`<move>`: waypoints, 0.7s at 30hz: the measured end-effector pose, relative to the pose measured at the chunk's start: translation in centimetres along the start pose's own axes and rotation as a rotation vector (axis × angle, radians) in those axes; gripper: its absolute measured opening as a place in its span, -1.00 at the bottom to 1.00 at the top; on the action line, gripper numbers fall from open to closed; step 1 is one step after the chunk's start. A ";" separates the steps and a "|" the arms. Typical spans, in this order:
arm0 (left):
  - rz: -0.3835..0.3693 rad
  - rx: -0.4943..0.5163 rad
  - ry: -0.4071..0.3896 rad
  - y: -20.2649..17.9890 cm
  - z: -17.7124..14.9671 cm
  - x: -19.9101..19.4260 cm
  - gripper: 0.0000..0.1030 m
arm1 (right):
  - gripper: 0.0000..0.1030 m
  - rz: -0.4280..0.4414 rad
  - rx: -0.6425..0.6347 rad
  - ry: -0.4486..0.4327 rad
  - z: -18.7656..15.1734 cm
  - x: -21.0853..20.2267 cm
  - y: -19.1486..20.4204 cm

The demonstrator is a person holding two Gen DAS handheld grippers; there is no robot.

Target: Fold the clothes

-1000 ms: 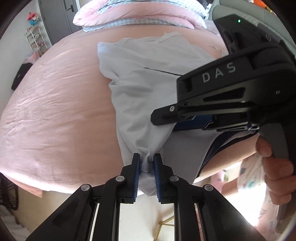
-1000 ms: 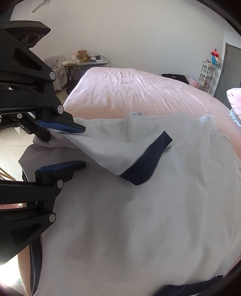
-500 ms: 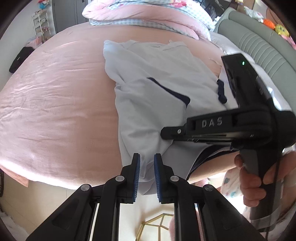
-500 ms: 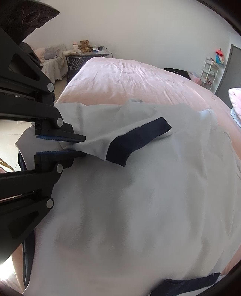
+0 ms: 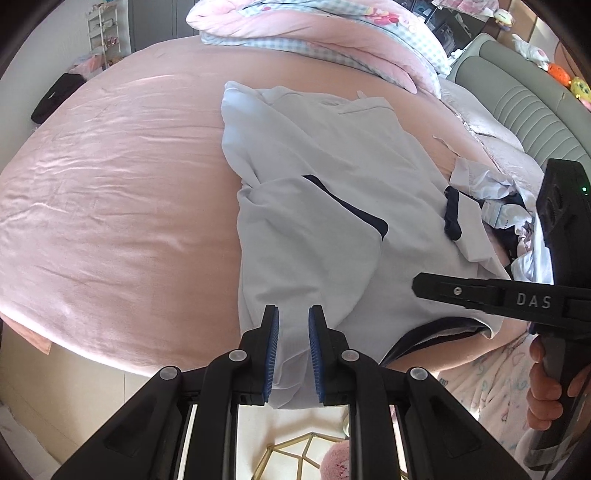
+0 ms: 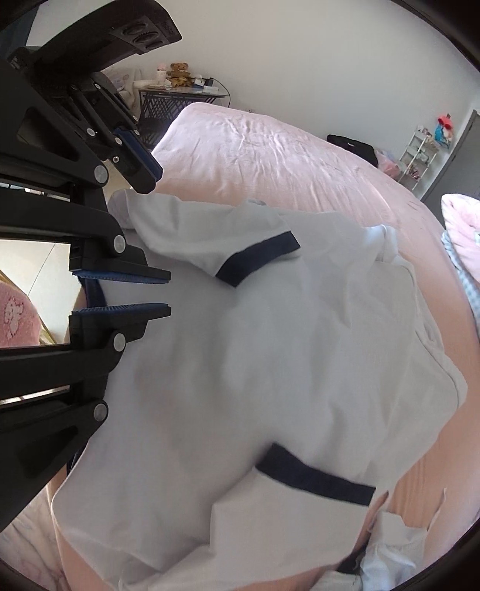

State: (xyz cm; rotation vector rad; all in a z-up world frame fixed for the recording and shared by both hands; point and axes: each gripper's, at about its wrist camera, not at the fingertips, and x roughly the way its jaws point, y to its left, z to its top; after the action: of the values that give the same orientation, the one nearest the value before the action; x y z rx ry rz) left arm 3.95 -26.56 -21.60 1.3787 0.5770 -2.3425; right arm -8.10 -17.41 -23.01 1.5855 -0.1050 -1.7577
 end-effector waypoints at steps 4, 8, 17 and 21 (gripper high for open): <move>-0.056 -0.068 0.042 0.4 -0.5 1.5 -0.72 | -0.81 -0.040 0.026 -0.027 -0.5 -2.0 -2.0; -0.063 -0.110 0.069 0.8 -1.5 2.2 -0.72 | -0.80 -0.054 0.030 -0.050 -1.1 -3.8 -3.5; 0.011 -0.027 0.042 -1.2 -2.6 1.3 -0.72 | -0.43 -0.136 0.038 -0.112 -1.8 -6.9 -6.1; 0.045 0.080 -0.053 -3.1 -3.1 -1.6 -0.60 | 0.10 -0.179 -0.007 -0.164 -2.1 -8.1 -5.9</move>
State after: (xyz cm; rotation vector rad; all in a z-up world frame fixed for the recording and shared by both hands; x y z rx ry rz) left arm 5.46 -22.17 -21.03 1.3454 0.4373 -2.3815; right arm -9.40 -7.72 -19.89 1.4826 -0.0365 -2.0236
